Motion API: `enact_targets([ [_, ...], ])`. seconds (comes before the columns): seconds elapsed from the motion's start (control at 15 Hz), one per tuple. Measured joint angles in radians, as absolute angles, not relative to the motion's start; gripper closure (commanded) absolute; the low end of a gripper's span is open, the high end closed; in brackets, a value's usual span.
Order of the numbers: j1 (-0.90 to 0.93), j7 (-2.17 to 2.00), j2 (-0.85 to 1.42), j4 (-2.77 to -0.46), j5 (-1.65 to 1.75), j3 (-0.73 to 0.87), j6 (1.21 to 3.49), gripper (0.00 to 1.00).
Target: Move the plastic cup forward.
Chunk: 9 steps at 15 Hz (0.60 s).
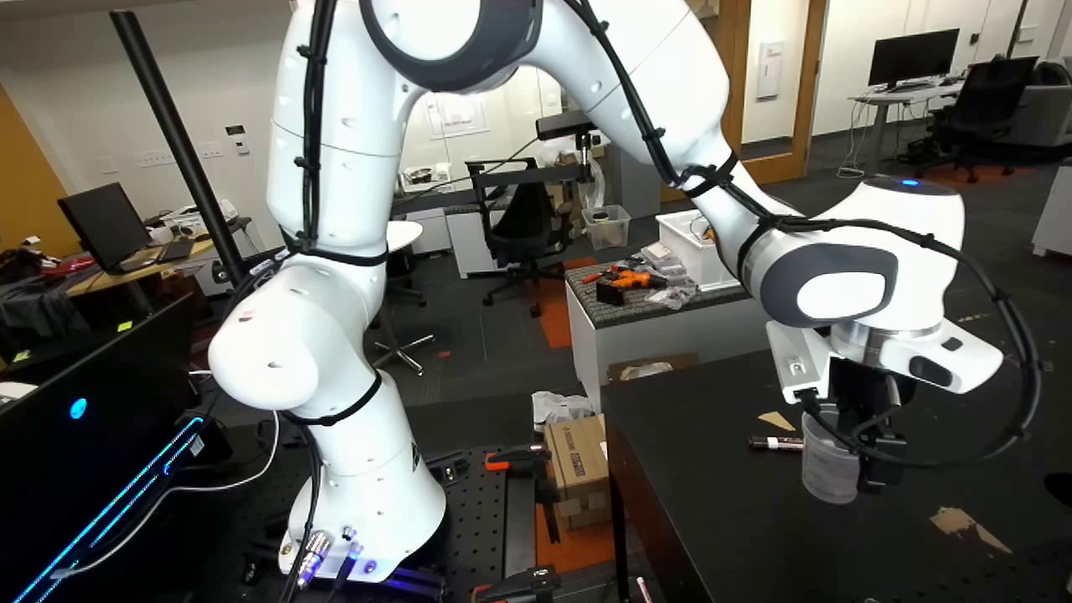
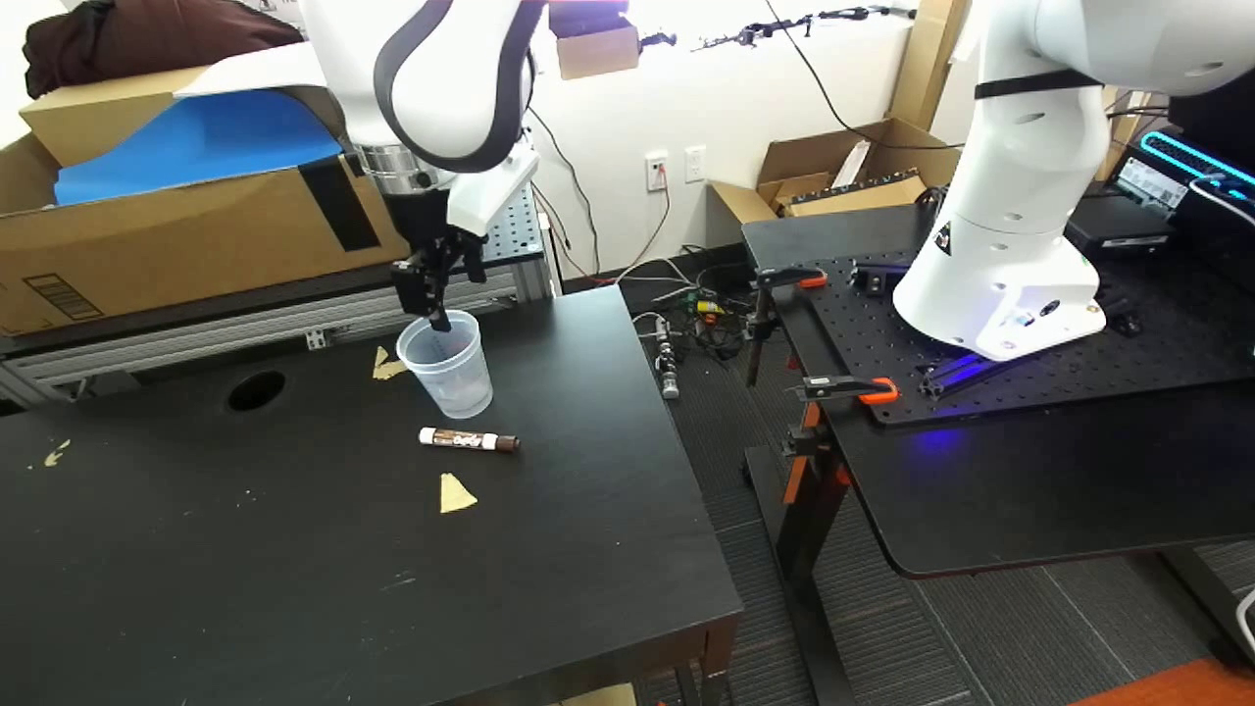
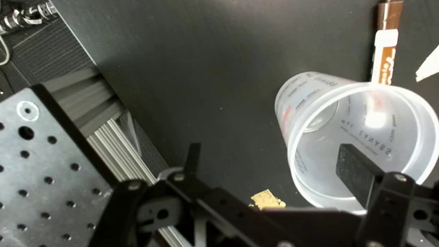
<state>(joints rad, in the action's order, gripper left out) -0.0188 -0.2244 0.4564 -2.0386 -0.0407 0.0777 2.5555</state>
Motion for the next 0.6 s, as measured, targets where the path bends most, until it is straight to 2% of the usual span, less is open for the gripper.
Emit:
enact_targets([
  [0.2, -0.007, -0.239, 0.496, -2.009, -0.036, 0.097, 2.583, 0.02],
  [0.27, -0.001, -0.244, 0.507, -2.000, -0.031, 0.104, 2.584, 0.27],
  [0.33, 0.003, -0.247, 0.518, -1.991, -0.025, 0.109, 2.584, 0.27],
  [0.6, 0.022, -0.264, 0.547, -1.965, -0.009, 0.127, 2.584, 0.58],
])
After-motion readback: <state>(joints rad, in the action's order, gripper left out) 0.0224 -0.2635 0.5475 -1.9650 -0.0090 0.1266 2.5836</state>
